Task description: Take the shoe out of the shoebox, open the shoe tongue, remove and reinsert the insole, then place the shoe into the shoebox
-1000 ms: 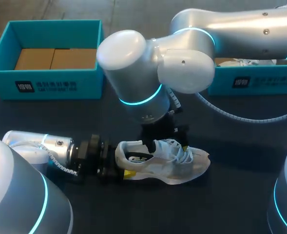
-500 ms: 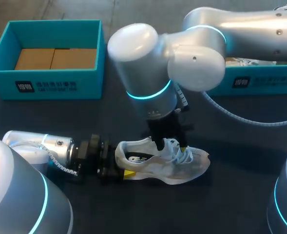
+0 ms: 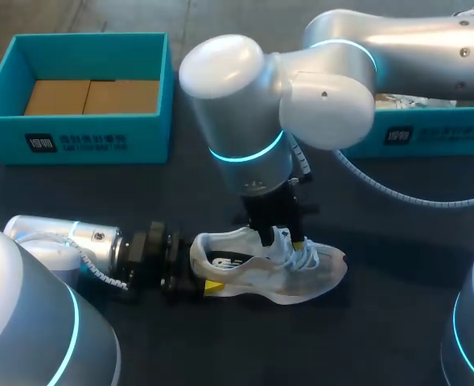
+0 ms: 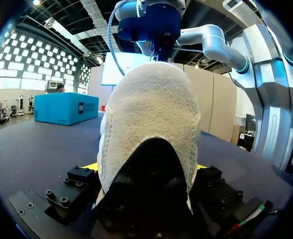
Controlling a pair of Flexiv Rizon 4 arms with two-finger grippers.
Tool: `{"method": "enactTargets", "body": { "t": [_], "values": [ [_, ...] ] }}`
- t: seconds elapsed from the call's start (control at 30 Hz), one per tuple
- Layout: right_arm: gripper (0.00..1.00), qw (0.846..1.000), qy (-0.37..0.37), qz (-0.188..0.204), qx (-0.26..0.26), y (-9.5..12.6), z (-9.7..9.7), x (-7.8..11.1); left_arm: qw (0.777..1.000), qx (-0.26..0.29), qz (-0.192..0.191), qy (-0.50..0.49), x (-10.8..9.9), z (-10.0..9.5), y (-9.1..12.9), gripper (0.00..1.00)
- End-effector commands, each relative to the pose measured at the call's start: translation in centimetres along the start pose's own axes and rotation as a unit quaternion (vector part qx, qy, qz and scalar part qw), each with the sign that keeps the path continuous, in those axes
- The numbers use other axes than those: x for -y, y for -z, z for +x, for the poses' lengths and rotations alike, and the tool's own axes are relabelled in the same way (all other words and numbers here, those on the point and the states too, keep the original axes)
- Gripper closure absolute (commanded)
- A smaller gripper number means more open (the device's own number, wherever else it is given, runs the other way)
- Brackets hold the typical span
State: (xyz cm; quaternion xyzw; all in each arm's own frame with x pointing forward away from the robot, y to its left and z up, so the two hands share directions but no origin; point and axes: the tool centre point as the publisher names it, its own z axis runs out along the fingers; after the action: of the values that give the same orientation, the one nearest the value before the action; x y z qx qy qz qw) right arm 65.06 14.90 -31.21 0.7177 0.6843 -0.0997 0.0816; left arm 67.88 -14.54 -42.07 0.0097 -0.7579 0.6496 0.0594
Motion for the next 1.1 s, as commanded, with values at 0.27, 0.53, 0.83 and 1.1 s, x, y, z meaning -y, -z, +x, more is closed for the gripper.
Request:
{"method": "enactTargets", "body": {
  "t": [0.27,0.53,0.83,1.1],
  "values": [
    [0.73,0.869,-0.495,-0.010,0.001,0.8,0.2,1.2,1.000,0.002,-0.001,0.000,-0.3,0.0,0.1,1.00],
    [0.93,0.874,-0.485,-0.010,-0.027,0.1,-0.6,0.5,1.000,0.002,-0.001,0.000,-0.3,0.0,0.1,1.00],
    [1.00,0.875,-0.479,-0.013,-0.062,-0.7,-1.9,0.9,1.000,0.002,-0.001,0.000,-0.3,0.0,0.1,1.00],
    [1.00,0.873,-0.467,-0.043,-0.136,-1.2,-3.9,2.3,1.000,0.002,-0.001,0.000,-0.3,0.0,0.1,1.00]
  ]
}}
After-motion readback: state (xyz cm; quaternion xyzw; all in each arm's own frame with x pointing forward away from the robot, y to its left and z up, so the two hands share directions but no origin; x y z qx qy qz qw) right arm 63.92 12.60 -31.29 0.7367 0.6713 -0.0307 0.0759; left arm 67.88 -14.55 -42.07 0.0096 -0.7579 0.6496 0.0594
